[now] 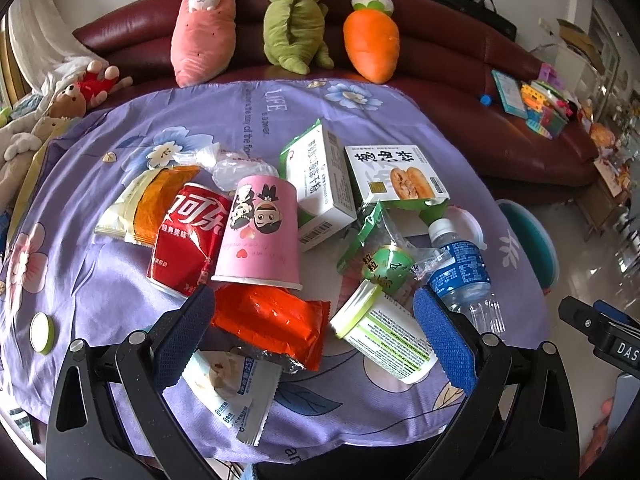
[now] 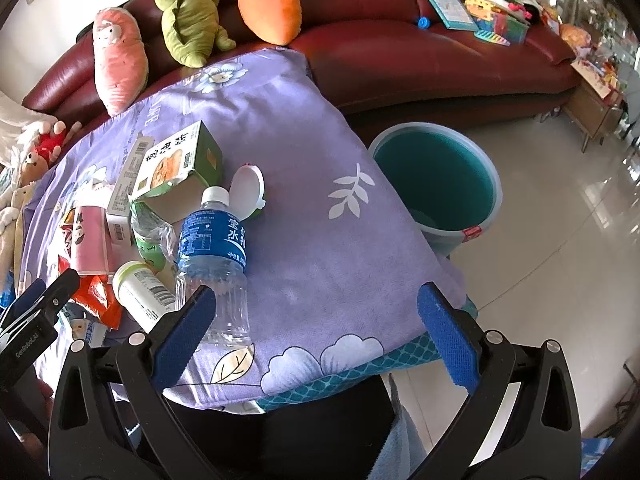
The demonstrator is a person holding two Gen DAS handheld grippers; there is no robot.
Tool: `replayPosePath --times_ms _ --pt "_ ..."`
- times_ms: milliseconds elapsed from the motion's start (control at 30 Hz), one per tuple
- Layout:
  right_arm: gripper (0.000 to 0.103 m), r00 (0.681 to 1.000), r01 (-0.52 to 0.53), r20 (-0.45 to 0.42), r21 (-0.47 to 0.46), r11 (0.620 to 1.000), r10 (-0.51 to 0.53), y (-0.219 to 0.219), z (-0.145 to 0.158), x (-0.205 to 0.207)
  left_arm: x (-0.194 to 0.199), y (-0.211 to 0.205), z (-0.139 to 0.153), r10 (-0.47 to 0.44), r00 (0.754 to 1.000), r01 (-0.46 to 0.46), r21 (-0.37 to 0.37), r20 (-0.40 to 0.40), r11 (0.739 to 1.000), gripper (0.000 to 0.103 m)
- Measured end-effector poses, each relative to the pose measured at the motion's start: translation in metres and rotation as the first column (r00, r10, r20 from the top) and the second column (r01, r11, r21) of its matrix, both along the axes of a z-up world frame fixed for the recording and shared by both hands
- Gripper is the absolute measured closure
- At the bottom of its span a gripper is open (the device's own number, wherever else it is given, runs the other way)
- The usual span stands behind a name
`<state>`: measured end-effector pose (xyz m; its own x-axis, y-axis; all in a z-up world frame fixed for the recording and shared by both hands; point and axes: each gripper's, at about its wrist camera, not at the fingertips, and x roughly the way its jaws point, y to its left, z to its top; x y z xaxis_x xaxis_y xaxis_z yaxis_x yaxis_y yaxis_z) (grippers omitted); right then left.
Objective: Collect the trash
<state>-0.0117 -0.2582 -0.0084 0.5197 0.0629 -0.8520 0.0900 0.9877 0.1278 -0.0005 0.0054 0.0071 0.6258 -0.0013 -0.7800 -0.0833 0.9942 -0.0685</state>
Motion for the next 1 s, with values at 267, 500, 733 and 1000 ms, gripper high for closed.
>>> replayPosePath --times_ms 267,500,733,1000 --pt "0.006 1.000 -0.003 0.003 -0.001 1.000 0.003 0.002 0.000 0.001 0.000 0.004 -0.009 -0.013 1.000 0.013 -0.018 -0.004 1.000 0.004" --pt "0.006 1.000 -0.004 0.000 -0.011 1.000 0.004 0.007 0.000 0.002 0.001 0.009 -0.013 -0.020 1.000 0.020 -0.034 -0.012 0.999 0.004" --pt "0.006 1.000 -0.011 0.010 -0.023 1.000 0.011 0.013 0.004 0.003 0.001 0.012 -0.015 -0.026 1.000 0.026 -0.045 -0.014 0.999 0.004" --pt "0.006 0.999 -0.034 0.001 0.018 0.999 0.034 0.014 0.006 0.008 0.002 0.025 -0.018 -0.040 0.999 0.039 -0.064 -0.011 0.997 0.004"
